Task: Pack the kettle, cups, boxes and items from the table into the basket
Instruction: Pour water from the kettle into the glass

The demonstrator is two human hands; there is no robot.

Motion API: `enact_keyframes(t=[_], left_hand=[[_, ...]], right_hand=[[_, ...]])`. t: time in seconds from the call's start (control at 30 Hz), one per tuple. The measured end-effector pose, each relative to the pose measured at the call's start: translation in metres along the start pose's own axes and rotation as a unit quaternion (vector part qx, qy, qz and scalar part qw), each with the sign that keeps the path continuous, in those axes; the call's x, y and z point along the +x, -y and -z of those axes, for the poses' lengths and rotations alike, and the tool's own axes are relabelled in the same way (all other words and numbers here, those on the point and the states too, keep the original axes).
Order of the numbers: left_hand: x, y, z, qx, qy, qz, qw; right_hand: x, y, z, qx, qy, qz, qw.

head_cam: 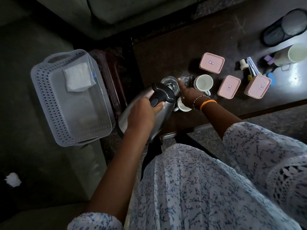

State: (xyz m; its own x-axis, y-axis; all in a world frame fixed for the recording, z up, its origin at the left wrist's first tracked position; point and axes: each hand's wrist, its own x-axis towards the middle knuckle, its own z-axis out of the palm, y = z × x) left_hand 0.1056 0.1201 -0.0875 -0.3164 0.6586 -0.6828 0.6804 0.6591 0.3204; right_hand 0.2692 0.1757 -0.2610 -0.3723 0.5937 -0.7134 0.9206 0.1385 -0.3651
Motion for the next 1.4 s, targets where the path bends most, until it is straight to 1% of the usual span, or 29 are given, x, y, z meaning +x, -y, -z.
enact_keyframes(t=[0.2,0.73,1.0,1.4], left_hand=[[0.0004,-0.0013,0.0001,0.007,0.004,0.002,1.000],[-0.0001,-0.0026,-0.0009,-0.017,0.001,0.002,1.000],[-0.0003,-0.0053,-0.0013,-0.007,-0.009,-0.001,1.000],[-0.0004,-0.0073,-0.0001,-0.008,-0.002,0.000,1.000]], right_hand=[[0.0001,0.0000,0.0003,0.005,-0.001,0.000,1.000],[0.0000,-0.0002,-0.0001,0.010,-0.001,0.003,1.000],[-0.0004,0.0000,0.0012,0.013,-0.004,0.001,1.000],[-0.0045,0.0020,0.0045,0.017,0.004,-0.001,1.000]])
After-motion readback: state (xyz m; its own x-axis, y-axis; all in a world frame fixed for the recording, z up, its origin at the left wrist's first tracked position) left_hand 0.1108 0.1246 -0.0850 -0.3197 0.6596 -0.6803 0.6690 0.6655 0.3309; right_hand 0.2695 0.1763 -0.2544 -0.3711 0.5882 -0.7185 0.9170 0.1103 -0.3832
